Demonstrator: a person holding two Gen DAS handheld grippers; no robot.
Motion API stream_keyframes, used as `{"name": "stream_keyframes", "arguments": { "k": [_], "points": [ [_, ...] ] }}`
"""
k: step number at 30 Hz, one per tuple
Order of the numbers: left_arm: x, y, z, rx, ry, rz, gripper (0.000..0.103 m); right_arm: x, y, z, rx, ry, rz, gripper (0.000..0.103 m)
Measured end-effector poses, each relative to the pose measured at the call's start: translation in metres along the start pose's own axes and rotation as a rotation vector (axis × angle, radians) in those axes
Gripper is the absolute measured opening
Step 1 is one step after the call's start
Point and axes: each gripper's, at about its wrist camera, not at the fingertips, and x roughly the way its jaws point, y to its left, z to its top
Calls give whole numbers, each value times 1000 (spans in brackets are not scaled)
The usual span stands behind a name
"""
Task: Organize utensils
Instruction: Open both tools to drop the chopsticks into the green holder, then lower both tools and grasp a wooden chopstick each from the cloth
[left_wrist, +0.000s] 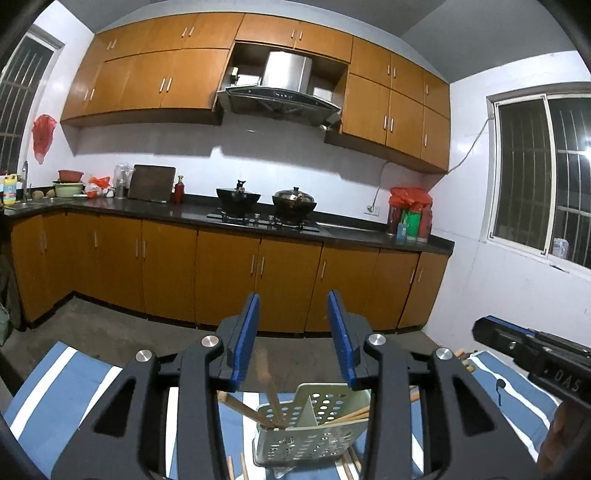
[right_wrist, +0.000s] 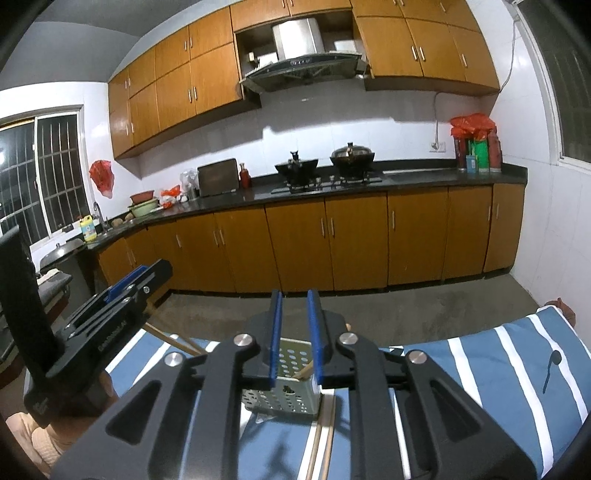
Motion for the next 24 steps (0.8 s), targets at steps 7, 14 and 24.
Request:
{"name": "stream_keyframes", "arguments": {
  "k": [7, 14, 24],
  "points": [
    [-40, 11, 10, -29, -38, 5, 44, -41, -12, -6, 14, -55, -13, 20],
    [-77, 36, -25, -13, 46, 89, 49, -38, -40, -75, 50, 91, -78, 20],
    [-62, 74, -135, -18, 395, 174, 49, 27, -40, -201, 87, 452, -62, 19]
  ]
}}
